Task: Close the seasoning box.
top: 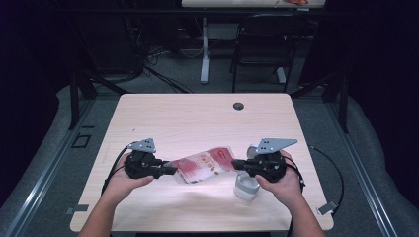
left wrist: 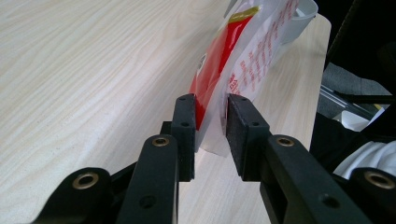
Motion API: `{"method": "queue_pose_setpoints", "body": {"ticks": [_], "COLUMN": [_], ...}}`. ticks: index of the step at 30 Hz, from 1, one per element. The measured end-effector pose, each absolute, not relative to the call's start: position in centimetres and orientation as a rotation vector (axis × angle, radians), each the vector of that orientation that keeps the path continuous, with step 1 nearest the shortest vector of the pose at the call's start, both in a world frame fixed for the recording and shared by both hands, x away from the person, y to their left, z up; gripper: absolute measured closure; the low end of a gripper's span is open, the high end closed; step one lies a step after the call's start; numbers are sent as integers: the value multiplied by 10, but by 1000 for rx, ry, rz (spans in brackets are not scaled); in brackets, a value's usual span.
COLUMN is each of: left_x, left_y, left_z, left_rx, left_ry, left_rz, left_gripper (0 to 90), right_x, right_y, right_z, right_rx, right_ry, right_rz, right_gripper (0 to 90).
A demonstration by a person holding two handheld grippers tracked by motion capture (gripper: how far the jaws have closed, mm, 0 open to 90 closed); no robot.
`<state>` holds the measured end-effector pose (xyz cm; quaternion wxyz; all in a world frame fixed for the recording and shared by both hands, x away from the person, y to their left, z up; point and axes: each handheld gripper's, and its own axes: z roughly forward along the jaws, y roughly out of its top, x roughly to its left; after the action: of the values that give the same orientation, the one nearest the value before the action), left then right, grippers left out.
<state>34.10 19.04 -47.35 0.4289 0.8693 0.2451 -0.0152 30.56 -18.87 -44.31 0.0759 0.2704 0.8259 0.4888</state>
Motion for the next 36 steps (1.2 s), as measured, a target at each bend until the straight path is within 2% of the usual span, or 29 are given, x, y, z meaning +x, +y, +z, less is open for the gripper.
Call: {"method": "queue_pose_setpoints", "body": {"ticks": [36], "left_x": [344], "left_y": [189], "left_z": [-513], "left_rx": [2252], "left_ry": [670], "left_rz": [-25], "left_gripper": [672], "right_x": [304], "right_y": [-166], "right_z": [-449], "right_rx": [739], "right_ry": [2524], "right_rz": [1333], "right_gripper": [899]}}
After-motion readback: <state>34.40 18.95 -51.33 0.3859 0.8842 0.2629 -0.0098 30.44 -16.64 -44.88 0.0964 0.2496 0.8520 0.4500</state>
